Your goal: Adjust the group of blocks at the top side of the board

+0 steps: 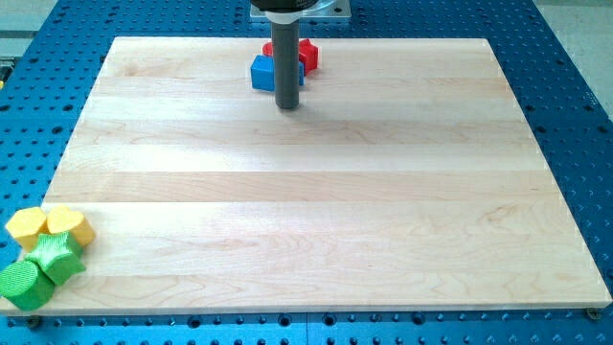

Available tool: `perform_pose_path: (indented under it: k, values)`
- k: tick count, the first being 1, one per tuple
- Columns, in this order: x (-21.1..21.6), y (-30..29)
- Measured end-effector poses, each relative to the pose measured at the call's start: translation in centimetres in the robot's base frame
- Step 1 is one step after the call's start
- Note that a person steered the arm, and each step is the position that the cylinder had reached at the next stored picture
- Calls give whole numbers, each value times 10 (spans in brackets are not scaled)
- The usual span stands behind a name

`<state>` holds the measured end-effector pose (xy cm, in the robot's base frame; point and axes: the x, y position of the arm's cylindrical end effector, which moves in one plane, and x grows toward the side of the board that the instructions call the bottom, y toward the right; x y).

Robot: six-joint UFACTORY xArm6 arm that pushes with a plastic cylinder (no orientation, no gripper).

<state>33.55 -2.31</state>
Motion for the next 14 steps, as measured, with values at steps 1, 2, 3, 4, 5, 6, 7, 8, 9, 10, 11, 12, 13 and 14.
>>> perform_pose_path:
  k: [1,2,3,4,5,6,7,8,9,10,11,12,13,14]
  values:
    - [0,0]
    - [1,6]
    - [1,7]
    - [16,13]
    - [30,45]
    - [-7,76]
    - [-22,80]
    - [-33,80]
    - [-59,80]
    - [-98,80]
    - [-101,80]
    - [-101,71]
    - [-101,56]
    - [-101,31]
